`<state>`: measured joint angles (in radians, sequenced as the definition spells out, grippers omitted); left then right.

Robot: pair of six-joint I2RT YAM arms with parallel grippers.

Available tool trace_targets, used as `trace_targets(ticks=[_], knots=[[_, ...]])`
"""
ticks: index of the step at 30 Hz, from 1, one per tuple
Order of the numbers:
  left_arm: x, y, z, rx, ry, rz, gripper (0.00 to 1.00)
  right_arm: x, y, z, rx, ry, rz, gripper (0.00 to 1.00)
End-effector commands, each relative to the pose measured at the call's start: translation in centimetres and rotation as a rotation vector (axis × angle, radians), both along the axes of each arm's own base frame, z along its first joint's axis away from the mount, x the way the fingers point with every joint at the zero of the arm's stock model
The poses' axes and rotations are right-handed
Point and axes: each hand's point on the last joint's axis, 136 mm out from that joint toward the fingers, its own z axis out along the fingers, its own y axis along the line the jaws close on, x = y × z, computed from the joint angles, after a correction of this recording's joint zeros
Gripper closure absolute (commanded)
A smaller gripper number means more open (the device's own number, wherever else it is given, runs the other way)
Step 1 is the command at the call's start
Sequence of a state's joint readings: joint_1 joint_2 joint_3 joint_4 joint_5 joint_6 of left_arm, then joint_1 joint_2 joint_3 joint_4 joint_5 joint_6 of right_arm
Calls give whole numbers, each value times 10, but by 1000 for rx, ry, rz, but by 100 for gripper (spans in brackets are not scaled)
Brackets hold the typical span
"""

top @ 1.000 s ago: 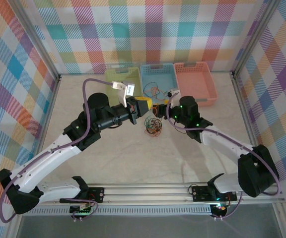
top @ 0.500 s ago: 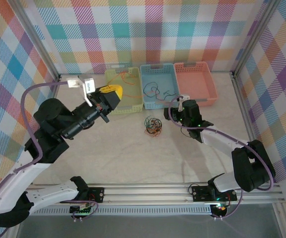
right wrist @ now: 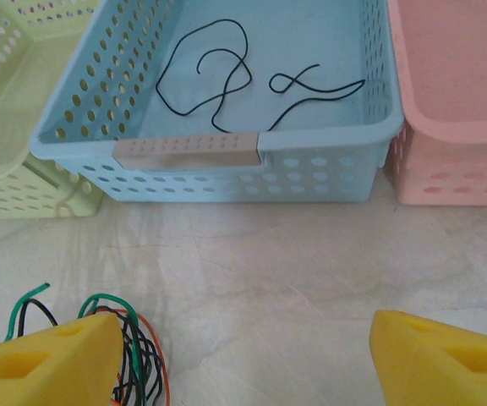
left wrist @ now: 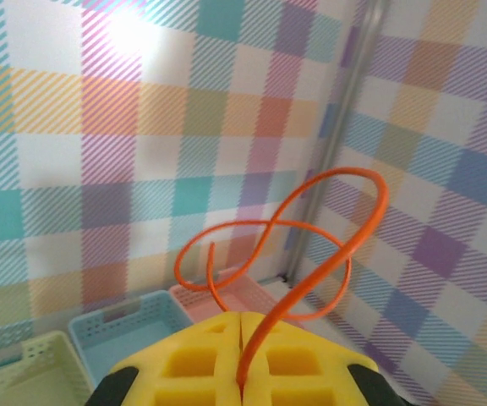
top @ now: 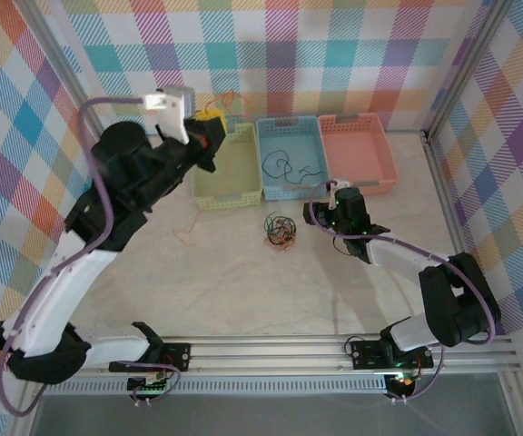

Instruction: Untangle the cables

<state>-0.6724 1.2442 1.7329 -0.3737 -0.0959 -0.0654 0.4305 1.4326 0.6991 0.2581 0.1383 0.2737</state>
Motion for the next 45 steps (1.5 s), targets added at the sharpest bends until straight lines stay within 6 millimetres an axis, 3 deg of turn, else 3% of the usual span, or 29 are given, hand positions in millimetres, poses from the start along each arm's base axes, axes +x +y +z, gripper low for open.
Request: trace_targets(ticks=[1, 5, 10, 15, 20, 27, 34, 39, 41, 45], knots=[[33, 12, -7, 32, 34, 65, 100, 2, -3, 8, 21, -43, -7, 23], [83, 29, -18, 2, 99, 113, 100, 1, -5, 5, 29, -49, -16, 23], [137, 35, -41, 48, 130, 193, 100, 2, 0, -5, 40, -21, -2, 23], [196, 37, -85, 84, 216, 238, 100, 3, 2, -9, 44, -8, 5, 23], [232, 36, -133, 110, 313, 243, 100, 3, 3, -10, 46, -7, 10, 23], [253, 35, -220, 116, 479, 249, 100, 3, 5, -11, 51, 0, 17, 23], [260, 41, -313, 113, 709, 260, 100, 3, 8, -12, 58, 11, 31, 23], [262, 47, -357, 109, 818, 277, 100, 2, 12, -14, 66, 21, 46, 24], [261, 49, -361, 92, 837, 282, 86, 3, 14, -14, 71, 25, 54, 24], [252, 51, -351, 110, 835, 271, 40, 2, 16, -15, 74, 30, 65, 25]])
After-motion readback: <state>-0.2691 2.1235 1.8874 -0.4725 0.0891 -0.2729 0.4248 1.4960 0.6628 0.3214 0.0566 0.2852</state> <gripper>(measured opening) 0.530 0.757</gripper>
